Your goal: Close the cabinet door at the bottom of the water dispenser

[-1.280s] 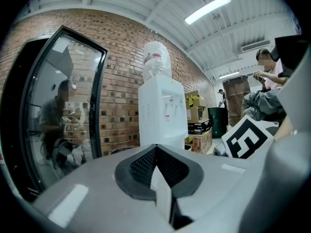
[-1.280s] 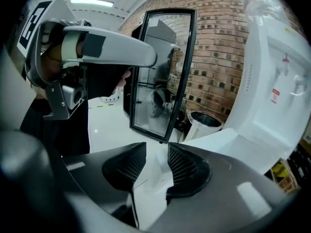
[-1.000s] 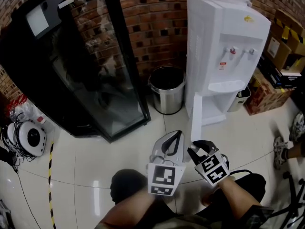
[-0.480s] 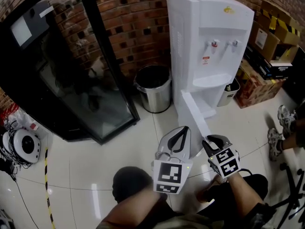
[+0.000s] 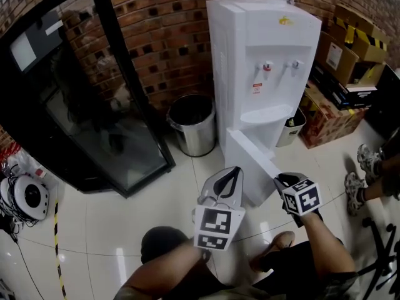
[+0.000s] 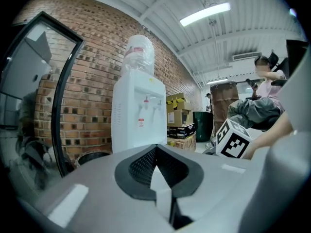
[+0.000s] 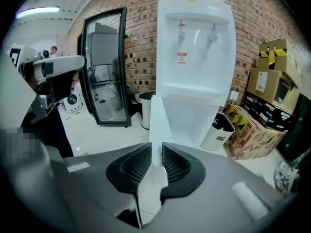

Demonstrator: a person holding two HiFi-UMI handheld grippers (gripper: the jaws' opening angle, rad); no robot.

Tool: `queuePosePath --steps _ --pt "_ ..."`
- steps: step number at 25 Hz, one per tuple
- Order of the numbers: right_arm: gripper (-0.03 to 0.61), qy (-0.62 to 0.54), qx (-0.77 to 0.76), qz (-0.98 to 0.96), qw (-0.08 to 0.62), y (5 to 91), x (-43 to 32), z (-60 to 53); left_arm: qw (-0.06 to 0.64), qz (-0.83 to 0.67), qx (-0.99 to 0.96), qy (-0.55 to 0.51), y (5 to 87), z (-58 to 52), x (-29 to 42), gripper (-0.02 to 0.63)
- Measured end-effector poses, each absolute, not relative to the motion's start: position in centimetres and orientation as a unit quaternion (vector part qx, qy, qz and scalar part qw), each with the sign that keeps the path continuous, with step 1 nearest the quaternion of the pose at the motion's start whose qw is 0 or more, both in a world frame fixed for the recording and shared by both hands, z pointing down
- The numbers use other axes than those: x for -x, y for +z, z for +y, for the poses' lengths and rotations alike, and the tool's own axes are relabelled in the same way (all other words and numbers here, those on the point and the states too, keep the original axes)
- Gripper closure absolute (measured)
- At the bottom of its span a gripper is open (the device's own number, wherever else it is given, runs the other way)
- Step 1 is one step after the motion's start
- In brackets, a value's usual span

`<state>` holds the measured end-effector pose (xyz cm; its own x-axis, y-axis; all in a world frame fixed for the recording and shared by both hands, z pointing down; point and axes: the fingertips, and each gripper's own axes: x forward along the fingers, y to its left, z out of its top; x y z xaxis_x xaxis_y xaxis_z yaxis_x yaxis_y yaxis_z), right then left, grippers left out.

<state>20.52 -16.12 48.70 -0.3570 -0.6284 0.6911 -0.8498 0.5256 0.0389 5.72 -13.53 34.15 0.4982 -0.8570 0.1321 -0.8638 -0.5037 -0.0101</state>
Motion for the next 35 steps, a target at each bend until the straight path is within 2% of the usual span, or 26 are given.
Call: queuePosePath --steps 5,12,16,20,28,35 --pt "0.509 0.174 -0.494 -0.781 0.341 48.5 -24.0 -18.9 -0.020 -0.493 -0.865 0.090 32.8 -18.2 -6.8 0.614" --pt "0.512 0.185 -0.540 -0.754 0.325 48.3 -27.7 -22.8 0.061 -0.508 -0.854 0.094 38.4 -22.6 -6.7 0.614" --pt "0.532 0.193 -0.573 -0.734 0.310 48.3 -29.3 -25.2 0.042 -0.511 -0.851 0.111 39.5 -23.4 -6.7 0.614" --pt "0.574 0.216 -0.601 -0.717 0.280 48.4 -30.5 -27.6 0.051 -0.518 -0.846 0.115 40.4 -23.7 -5.8 0.614" --pt "0.577 0.259 -0.670 -0.672 0.179 48.5 -31.4 -33.5 0.071 -0.548 -0.828 0.099 40.3 -24.1 -2.8 0.614" --pt "0.577 0.278 -0.706 -0.651 0.020 48.2 -31.9 -38.0 0.081 -0.558 -0.819 0.105 41.1 -25.0 -1.2 0.614"
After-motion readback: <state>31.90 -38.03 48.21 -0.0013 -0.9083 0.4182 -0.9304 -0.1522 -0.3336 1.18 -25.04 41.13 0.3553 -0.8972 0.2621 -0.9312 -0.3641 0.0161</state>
